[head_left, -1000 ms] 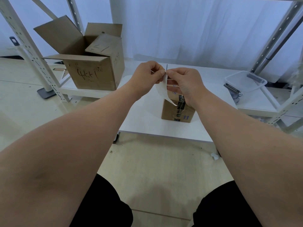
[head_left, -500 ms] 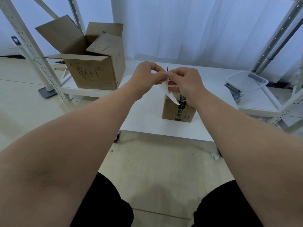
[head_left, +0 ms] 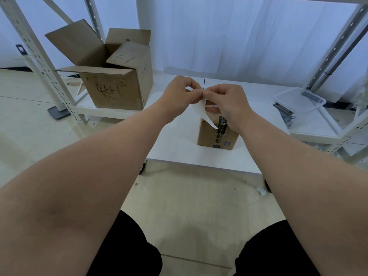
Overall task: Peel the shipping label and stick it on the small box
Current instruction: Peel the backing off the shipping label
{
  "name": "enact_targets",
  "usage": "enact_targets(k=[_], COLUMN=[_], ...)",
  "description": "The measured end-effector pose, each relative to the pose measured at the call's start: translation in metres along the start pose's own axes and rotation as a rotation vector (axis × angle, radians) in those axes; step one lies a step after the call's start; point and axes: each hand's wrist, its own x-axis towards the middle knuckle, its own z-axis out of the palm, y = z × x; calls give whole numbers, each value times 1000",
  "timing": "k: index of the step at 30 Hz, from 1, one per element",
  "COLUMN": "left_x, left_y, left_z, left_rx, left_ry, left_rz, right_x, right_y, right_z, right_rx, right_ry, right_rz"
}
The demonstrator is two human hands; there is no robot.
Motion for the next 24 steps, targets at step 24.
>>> enact_targets(k=[24], left_x=[6], left_y=[-8], left_z=[1], left_rx=[180], left_ry=[7], left_rz=[9], right_x=[0], right_y=[0], right_z=[3], right_rx=[13], right_ry=[-1], right_rz=[34])
